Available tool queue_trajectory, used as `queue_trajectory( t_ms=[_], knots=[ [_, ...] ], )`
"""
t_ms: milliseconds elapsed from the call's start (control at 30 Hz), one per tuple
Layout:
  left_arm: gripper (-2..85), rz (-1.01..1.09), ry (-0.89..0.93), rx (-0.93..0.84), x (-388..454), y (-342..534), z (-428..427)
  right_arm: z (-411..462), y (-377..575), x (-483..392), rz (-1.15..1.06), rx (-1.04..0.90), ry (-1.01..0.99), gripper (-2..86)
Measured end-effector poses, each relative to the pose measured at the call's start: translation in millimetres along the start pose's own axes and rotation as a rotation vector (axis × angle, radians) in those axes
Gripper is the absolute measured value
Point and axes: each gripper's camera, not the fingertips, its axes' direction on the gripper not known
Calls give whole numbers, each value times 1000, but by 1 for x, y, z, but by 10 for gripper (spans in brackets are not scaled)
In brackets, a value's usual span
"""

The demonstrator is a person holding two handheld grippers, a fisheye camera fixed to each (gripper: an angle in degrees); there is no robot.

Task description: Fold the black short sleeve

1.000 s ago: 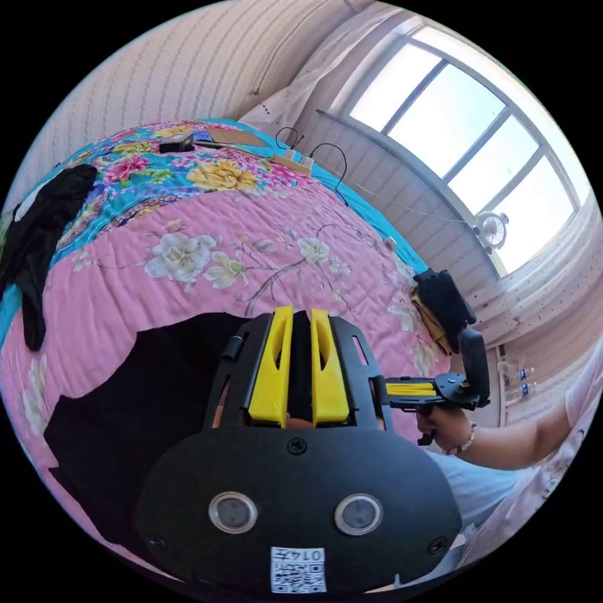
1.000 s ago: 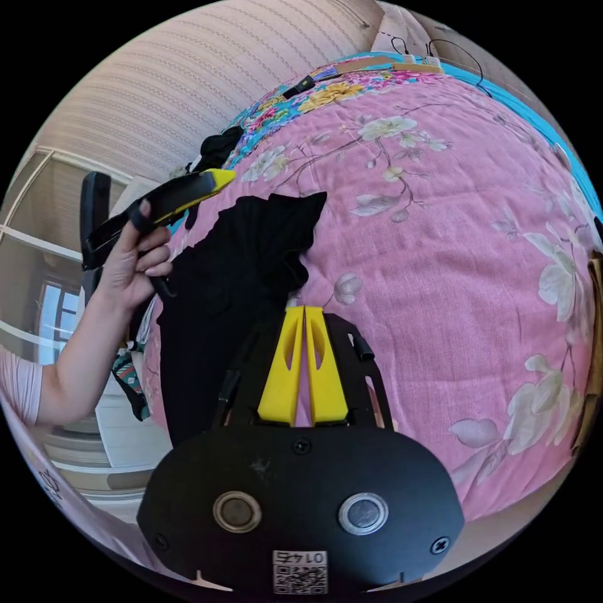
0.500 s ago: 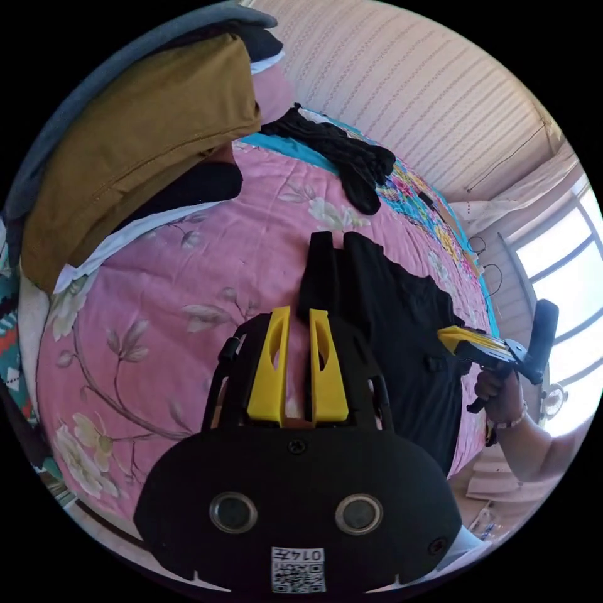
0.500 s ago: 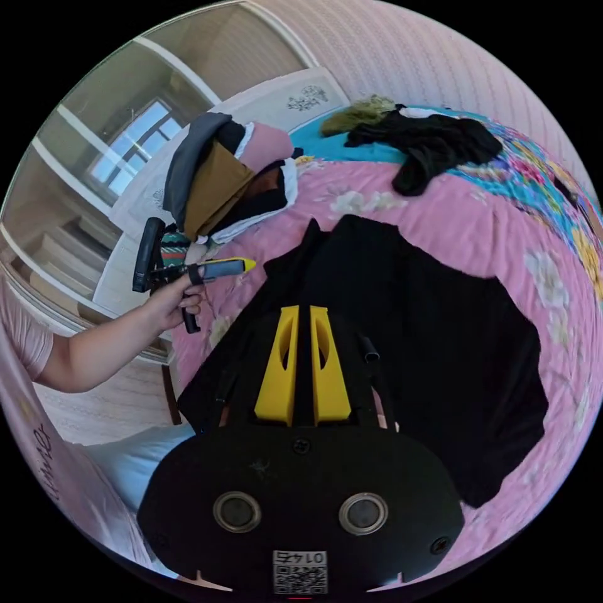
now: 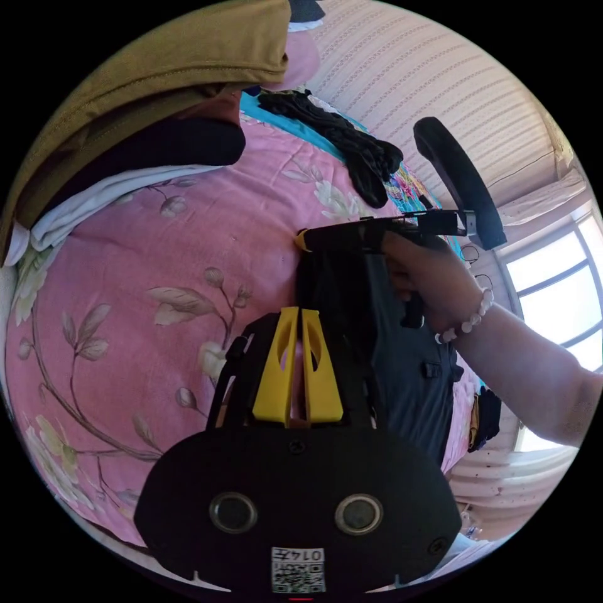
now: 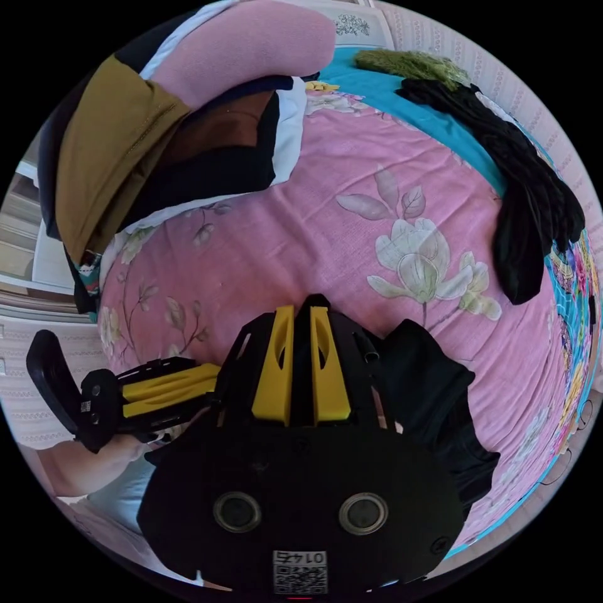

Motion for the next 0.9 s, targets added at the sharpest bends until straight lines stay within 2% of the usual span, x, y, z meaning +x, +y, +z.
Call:
queue_trajectory(
  t_ms=[100, 200, 267, 433, 500, 567, 633, 900],
  knots=[
    [-10, -14, 18, 18, -11, 4, -11, -5, -14, -2, -31, -6, -28, 19],
    [-9, -14, 28, 97, -17, 12, -36, -30, -25, -8, -82, 85, -114, 10],
    [-9, -17, 22, 153, -24, 23, -54, -42, -32, -13, -144, 159, -243, 9],
    [5, -137, -37, 79, -58, 36, -43, -1, -55, -15, -178, 23, -143, 21],
    [24, -166, 4, 89, -68, 39, -49, -9, -59, -10, -149, 58, -131, 29],
    [44, -166, -31, 132, -71, 45, -67, -34, -55, -4, -127, 179, -153, 42],
    [47, -181, -6, 155, -75, 51, -77, -41, -53, -2, -117, 199, -178, 44],
    [63, -175, 17, 70, -77, 48, -55, 8, -57, -22, -130, 78, -108, 59]
  ],
)
